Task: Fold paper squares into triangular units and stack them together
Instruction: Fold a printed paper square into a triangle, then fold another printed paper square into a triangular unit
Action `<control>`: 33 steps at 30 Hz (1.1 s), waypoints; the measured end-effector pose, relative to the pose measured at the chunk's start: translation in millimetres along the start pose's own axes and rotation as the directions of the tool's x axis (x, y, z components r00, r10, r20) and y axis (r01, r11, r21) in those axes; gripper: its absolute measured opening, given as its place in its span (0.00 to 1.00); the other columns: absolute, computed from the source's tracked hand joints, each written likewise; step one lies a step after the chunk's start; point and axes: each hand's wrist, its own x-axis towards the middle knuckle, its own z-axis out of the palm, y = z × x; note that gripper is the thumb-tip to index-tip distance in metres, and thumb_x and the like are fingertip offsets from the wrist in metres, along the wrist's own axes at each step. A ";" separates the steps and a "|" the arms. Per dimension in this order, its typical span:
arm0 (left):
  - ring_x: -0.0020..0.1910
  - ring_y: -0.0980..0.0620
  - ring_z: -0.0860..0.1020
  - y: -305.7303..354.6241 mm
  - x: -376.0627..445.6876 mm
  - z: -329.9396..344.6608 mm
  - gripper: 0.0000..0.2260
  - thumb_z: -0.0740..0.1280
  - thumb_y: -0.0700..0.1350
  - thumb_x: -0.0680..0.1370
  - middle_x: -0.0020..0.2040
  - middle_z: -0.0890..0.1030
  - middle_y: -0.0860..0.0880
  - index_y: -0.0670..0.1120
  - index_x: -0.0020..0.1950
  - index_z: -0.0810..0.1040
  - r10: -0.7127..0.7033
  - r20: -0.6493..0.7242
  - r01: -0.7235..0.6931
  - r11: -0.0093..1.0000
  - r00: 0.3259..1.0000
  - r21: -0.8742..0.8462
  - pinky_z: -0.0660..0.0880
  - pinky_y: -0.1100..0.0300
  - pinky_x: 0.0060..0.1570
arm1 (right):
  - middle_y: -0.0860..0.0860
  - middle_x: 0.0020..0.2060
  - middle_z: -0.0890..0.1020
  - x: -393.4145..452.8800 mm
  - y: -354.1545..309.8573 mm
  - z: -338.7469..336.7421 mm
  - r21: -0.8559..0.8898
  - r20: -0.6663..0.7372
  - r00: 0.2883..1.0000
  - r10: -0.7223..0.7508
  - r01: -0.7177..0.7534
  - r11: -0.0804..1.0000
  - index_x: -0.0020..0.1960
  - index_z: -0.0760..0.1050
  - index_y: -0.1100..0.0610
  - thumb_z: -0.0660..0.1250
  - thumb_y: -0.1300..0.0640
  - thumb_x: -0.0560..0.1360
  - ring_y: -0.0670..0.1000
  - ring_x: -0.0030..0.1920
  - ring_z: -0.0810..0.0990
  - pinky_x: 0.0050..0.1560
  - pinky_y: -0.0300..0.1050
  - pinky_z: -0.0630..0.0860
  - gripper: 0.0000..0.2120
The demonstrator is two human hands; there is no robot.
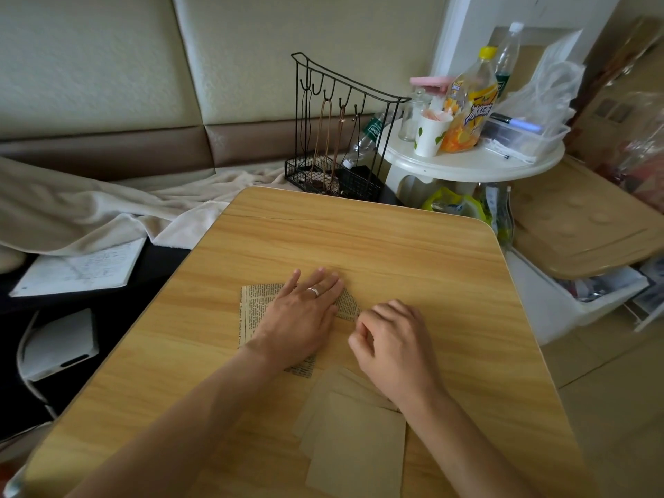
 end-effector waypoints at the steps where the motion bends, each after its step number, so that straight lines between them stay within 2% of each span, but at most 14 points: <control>1: 0.83 0.55 0.47 0.7 -0.5 -1.1 0.23 0.50 0.51 0.87 0.83 0.58 0.54 0.51 0.83 0.57 0.022 0.004 -0.022 0.999 1.000 0.028 0.37 0.52 0.81 | 0.47 0.34 0.77 0.9 0.4 -1.2 -0.005 0.025 1.000 -0.001 0.001 1.000 0.37 0.76 0.55 0.63 0.56 0.74 0.52 0.41 0.75 0.46 0.48 0.73 0.08; 4: 0.83 0.54 0.45 5.8 -3.9 -4.5 0.24 0.48 0.52 0.87 0.83 0.57 0.52 0.49 0.84 0.56 0.056 0.013 -0.057 0.995 0.998 0.082 0.36 0.50 0.81 | 0.48 0.38 0.79 2.6 1.3 -3.0 -0.029 0.066 0.998 -0.007 0.009 1.000 0.42 0.78 0.55 0.64 0.57 0.76 0.52 0.44 0.77 0.50 0.49 0.74 0.07; 6: 0.83 0.54 0.45 10.5 -6.5 -6.5 0.25 0.49 0.52 0.87 0.83 0.57 0.51 0.48 0.84 0.55 0.045 0.006 -0.045 0.995 0.999 0.087 0.37 0.50 0.81 | 0.49 0.45 0.82 3.2 1.0 -2.8 -0.030 0.061 0.998 -0.022 0.024 0.999 0.47 0.80 0.56 0.65 0.57 0.77 0.52 0.49 0.78 0.53 0.50 0.76 0.06; 8: 0.83 0.53 0.47 14.1 -9.7 -8.7 0.24 0.50 0.51 0.87 0.83 0.58 0.51 0.48 0.84 0.56 0.016 -0.014 -0.015 0.998 1.000 0.064 0.39 0.51 0.81 | 0.49 0.54 0.83 3.3 1.0 -0.8 -0.020 0.081 0.995 -0.063 0.065 0.998 0.52 0.82 0.57 0.65 0.57 0.78 0.51 0.54 0.80 0.58 0.50 0.76 0.09; 11: 0.83 0.53 0.47 14.9 -18.0 -9.0 0.25 0.48 0.53 0.87 0.83 0.57 0.52 0.49 0.84 0.54 -0.012 0.017 0.011 0.996 1.000 0.093 0.39 0.49 0.81 | 0.47 0.57 0.85 0.9 1.2 3.2 -0.023 0.122 0.987 -0.106 0.110 0.994 0.57 0.84 0.55 0.63 0.54 0.79 0.50 0.57 0.81 0.60 0.51 0.76 0.14; 14: 0.83 0.54 0.41 14.5 -25.6 -4.2 0.27 0.46 0.57 0.87 0.84 0.50 0.52 0.50 0.84 0.49 -0.003 0.071 -0.004 0.994 0.998 0.105 0.36 0.48 0.80 | 0.46 0.60 0.84 -0.4 3.8 5.8 -0.055 0.131 0.988 -0.080 0.088 0.995 0.61 0.83 0.53 0.60 0.52 0.80 0.49 0.60 0.80 0.62 0.51 0.75 0.17; 17: 0.82 0.54 0.39 15.4 -28.3 -2.1 0.30 0.45 0.60 0.85 0.84 0.47 0.52 0.49 0.84 0.47 0.000 0.076 -0.006 0.997 0.997 0.073 0.34 0.49 0.80 | 0.47 0.65 0.82 -2.3 8.5 6.4 -0.105 0.148 0.989 0.005 0.011 0.994 0.66 0.81 0.52 0.59 0.50 0.82 0.50 0.66 0.78 0.69 0.53 0.70 0.18; 22: 0.82 0.54 0.37 18.9 -29.6 -1.9 0.30 0.44 0.61 0.85 0.84 0.43 0.52 0.49 0.84 0.45 0.005 0.105 -0.014 0.996 0.994 0.087 0.33 0.50 0.79 | 0.49 0.75 0.74 -2.8 17.7 1.6 -0.179 0.207 0.962 0.178 -0.141 0.974 0.75 0.73 0.52 0.55 0.44 0.85 0.52 0.78 0.68 0.78 0.62 0.59 0.23; 26: 0.81 0.54 0.36 21.6 -29.9 -3.7 0.30 0.45 0.61 0.85 0.84 0.41 0.52 0.50 0.84 0.43 0.012 0.124 -0.018 0.999 0.992 0.048 0.32 0.52 0.79 | 0.45 0.83 0.59 5.3 33.8 -2.4 -0.235 0.320 0.908 0.272 -0.202 0.951 0.83 0.58 0.49 0.45 0.40 0.86 0.50 0.83 0.52 0.81 0.61 0.47 0.28; 29: 0.82 0.54 0.36 22.5 -27.5 -4.0 0.30 0.46 0.60 0.86 0.84 0.40 0.52 0.50 0.84 0.42 0.033 0.126 -0.040 0.998 0.991 0.053 0.35 0.51 0.80 | 0.45 0.84 0.52 10.2 41.9 -0.9 -0.215 0.377 0.880 0.289 -0.220 0.951 0.84 0.51 0.49 0.42 0.39 0.85 0.50 0.84 0.45 0.81 0.62 0.44 0.30; 33: 0.82 0.55 0.39 20.8 -23.0 -1.9 0.28 0.49 0.58 0.86 0.84 0.44 0.52 0.50 0.84 0.46 0.054 0.082 -0.052 0.998 0.995 -0.029 0.36 0.55 0.80 | 0.46 0.84 0.51 10.0 42.7 3.8 -0.207 0.367 0.885 0.285 -0.221 0.953 0.85 0.50 0.50 0.42 0.39 0.85 0.51 0.84 0.45 0.82 0.61 0.45 0.31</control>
